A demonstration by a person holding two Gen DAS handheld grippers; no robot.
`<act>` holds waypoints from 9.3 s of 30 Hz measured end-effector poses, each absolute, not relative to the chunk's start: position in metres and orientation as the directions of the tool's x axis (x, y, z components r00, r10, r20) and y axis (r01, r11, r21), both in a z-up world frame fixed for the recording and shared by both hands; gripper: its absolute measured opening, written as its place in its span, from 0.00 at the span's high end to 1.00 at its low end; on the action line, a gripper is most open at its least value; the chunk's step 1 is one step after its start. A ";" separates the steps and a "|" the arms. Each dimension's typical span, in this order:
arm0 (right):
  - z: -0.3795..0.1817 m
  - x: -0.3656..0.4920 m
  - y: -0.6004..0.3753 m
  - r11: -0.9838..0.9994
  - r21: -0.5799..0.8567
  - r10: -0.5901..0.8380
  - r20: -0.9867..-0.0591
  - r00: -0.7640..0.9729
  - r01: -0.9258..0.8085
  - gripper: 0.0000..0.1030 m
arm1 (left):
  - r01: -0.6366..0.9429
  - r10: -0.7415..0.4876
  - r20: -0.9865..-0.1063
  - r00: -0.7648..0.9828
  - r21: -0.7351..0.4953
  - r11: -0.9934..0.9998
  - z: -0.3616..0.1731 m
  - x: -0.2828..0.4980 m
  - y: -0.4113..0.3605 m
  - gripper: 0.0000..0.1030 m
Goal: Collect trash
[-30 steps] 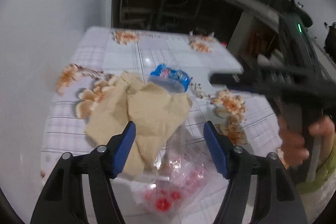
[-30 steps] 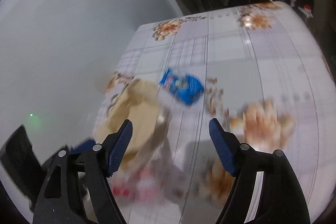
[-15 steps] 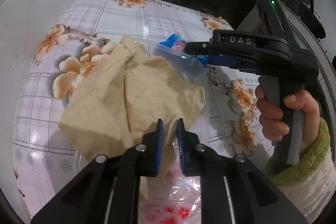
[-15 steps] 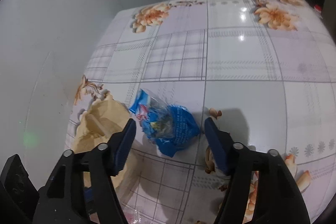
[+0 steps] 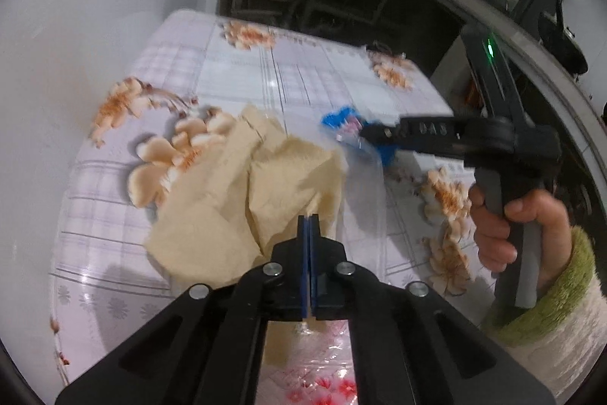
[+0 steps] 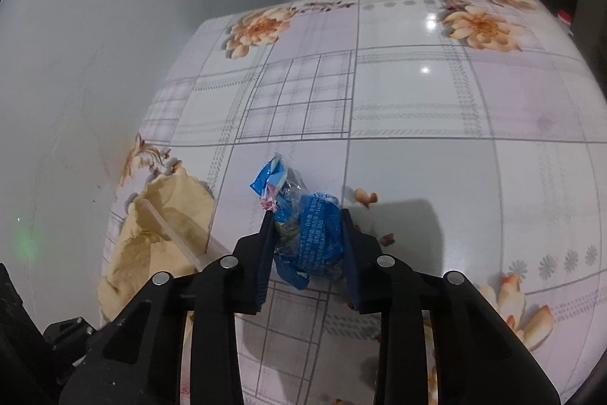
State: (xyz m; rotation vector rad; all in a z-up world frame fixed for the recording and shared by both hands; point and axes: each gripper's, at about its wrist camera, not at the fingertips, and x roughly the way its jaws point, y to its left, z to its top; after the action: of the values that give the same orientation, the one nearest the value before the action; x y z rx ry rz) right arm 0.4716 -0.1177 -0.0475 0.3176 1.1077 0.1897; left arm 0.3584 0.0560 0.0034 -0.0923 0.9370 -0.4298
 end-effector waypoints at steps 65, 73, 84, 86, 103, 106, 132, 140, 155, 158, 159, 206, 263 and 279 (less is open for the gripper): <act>-0.016 0.117 -0.212 0.763 0.627 0.442 -0.685 0.579 0.159 0.72 | 0.572 -0.589 -0.774 0.233 -0.381 0.726 0.017 0.089 0.021 0.76; -0.017 0.106 -0.220 0.763 0.615 0.411 -0.701 0.583 0.202 0.72 | 0.760 -0.461 -0.838 0.290 -0.091 0.643 -0.003 0.059 -0.031 0.21; -0.018 0.098 -0.228 0.746 0.622 0.398 -0.703 0.590 0.237 0.71 | 0.765 -0.322 -0.898 0.301 0.025 0.644 -0.043 0.059 -0.058 0.17; -0.018 0.100 -0.227 0.746 0.622 0.398 -0.702 0.590 0.237 0.71 | 0.757 -0.312 -0.900 0.304 0.030 0.653 -0.043 0.063 -0.058 0.17; -0.023 0.107 -0.222 0.747 0.622 0.412 -0.710 0.570 0.234 0.71 | 0.687 -0.283 -0.893 0.349 0.039 0.726 -0.036 0.088 -0.058 0.68; -0.026 0.110 -0.220 0.746 0.623 0.419 -0.713 0.562 0.235 0.70 | 0.684 -0.283 -0.891 0.354 0.041 0.729 -0.037 0.089 -0.060 0.78; -0.017 0.087 -0.235 0.703 0.668 0.401 -0.655 0.641 0.243 0.71 | 0.729 -0.426 -0.822 0.379 -0.019 0.684 0.010 0.104 -0.089 0.96; -0.003 0.017 -0.313 0.634 0.688 0.230 -0.604 0.763 0.353 0.71 | 0.844 -0.552 -0.782 0.290 -0.063 0.533 0.042 0.100 -0.176 0.96; -0.085 -0.147 -0.480 0.175 0.745 -0.130 -0.630 0.765 0.643 0.71 | 0.910 -0.472 -0.868 -0.157 -0.313 0.271 -0.038 0.065 -0.443 0.95; -0.120 -0.148 -0.503 0.090 0.745 -0.130 -0.649 0.750 0.661 0.71 | 0.905 -0.386 -0.906 -0.174 -0.302 0.301 -0.077 0.070 -0.485 0.94; -0.130 -0.148 -0.511 0.067 0.745 -0.127 -0.653 0.746 0.664 0.71 | 0.904 -0.367 -0.914 -0.175 -0.297 0.307 -0.087 0.071 -0.495 0.94; -0.049 -0.083 -0.448 0.471 0.598 -0.156 -0.667 0.729 0.648 0.31 | 0.750 -0.672 -0.682 0.289 -0.276 0.601 0.056 0.121 -0.178 0.21; -0.025 0.152 -0.259 0.968 0.246 0.235 -0.827 0.510 -0.048 0.26 | 0.446 -0.408 -0.817 0.408 -0.212 0.870 -0.020 0.137 0.007 0.93; -0.063 0.073 -0.291 0.707 0.615 0.357 -0.736 0.575 0.349 0.32 | 0.412 -0.430 -0.843 0.325 -0.283 0.866 -0.024 0.118 0.006 0.65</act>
State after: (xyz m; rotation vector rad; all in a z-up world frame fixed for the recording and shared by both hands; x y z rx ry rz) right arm 0.0734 -0.2908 -0.0634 0.8205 0.9884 0.0053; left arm 0.1178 0.0059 -0.0245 -0.0185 1.1106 -0.5514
